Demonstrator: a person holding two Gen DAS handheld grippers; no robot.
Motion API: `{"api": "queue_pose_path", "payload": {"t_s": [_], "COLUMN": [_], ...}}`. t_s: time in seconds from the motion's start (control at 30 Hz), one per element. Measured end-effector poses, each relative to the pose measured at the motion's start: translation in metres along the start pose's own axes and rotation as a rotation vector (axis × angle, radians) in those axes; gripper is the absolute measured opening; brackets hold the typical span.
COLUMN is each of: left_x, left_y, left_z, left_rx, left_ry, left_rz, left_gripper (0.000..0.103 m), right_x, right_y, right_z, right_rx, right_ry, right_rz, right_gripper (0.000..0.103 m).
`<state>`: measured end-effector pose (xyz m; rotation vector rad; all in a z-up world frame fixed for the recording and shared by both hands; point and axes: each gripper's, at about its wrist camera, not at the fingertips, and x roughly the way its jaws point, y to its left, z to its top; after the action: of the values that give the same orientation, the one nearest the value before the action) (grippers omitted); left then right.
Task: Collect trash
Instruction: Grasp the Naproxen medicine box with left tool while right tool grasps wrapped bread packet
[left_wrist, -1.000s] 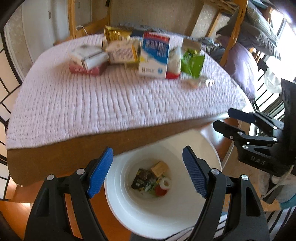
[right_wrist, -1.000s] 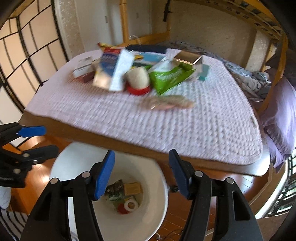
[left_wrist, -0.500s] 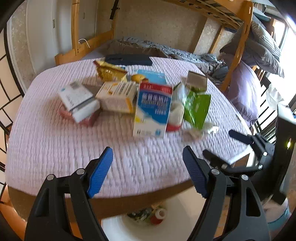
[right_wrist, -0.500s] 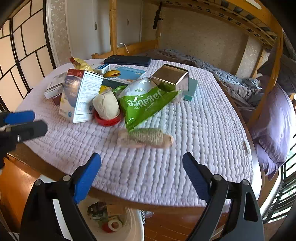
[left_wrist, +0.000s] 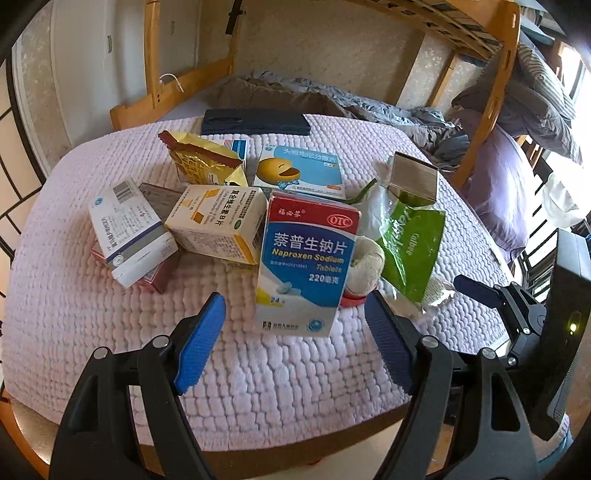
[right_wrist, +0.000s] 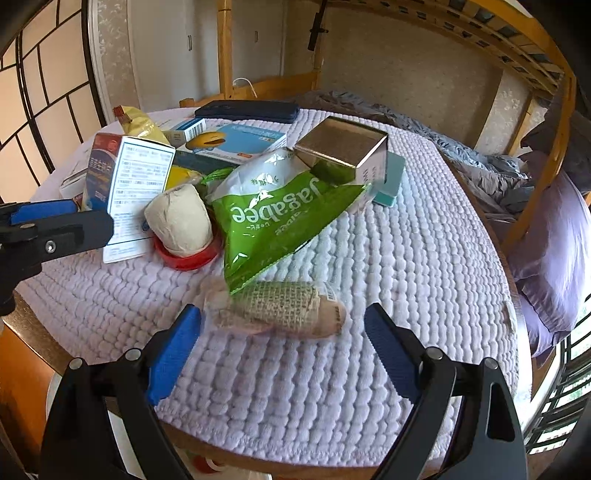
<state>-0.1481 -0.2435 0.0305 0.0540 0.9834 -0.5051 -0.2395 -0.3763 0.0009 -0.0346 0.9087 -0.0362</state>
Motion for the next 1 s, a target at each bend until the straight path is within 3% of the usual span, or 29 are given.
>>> {"api": "queue_pose_path", "payload": {"t_s": [0.27,0.33,0.4,0.53,1.0], "left_x": [0.012,0.014,0.015,0.018,0.003], "left_y": [-0.004,-0.004,-0.005,-0.005,-0.007], "left_z": [0.003,0.003,0.003,0.004,-0.005], "left_rx": [0.017,0.023,0.03,0.036,0.062], "left_ry": [0.018,0.022,0.019,0.028,0.018], "left_rz": [0.0,0.0,0.001,-0.003,-0.029], "left_gripper": [0.079,0.079,0.074,0.052,0.048], "right_x": [0.009,0.009,0.01,0.009,-0.005], "right_y": [-0.003,-0.004,-0.004,-0.004,0.002], "right_z": [0.004,0.004,0.005,0.004,-0.002], "right_rx": [0.011,0.014,0.015,0.017,0.031], "right_ry": [0.006,0.004,0.007,0.006,-0.002], "right_rz": [0.014,0.018,0.026,0.028,0.042], "right_gripper": [0.087,0.082,0.078,0.077,0.077]}}
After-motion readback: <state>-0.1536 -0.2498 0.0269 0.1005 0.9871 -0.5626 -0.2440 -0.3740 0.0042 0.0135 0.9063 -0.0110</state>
